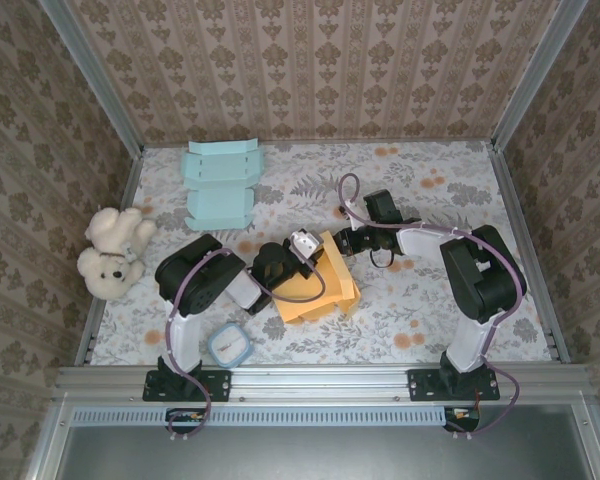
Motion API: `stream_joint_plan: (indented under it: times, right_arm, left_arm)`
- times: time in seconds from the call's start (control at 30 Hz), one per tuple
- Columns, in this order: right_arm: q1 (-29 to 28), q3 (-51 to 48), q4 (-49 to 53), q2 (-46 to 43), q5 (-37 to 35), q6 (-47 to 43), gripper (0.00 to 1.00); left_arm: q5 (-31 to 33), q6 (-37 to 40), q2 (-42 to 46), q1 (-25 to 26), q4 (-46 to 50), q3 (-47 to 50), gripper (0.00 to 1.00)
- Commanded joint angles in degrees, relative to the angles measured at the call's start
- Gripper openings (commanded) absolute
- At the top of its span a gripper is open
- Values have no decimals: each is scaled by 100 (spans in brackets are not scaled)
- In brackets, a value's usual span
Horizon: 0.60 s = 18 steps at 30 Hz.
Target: Fold the paper box
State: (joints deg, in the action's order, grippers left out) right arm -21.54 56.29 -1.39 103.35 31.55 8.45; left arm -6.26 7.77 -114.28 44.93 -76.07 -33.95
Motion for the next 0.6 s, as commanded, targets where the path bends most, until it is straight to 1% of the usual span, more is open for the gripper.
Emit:
stream_joint_plan:
  times: [0.0, 0.1, 0.33, 0.43, 0.57]
  right_arm:
    - [-438, -30, -56, -106, 919, 185, 17]
    - [-353, -91, -13, -246, 444, 347, 18]
    - [-325, -168, 524, -732, -1214, 358, 24]
    - [-325, -209, 656, -987, -1700, 416, 27]
    - [-317, -282, 819, -1339, -2100, 447, 29]
  left_arm:
    - [-43, 280, -98, 178, 145, -280, 0]
    - [-2, 318, -43, 167, 146, -208, 0]
    - [-115, 422, -15, 152, 137, -103, 0]
    - [-190, 426, -14, 154, 137, -85, 0]
    - [-287, 444, 2, 157, 137, -69, 0]
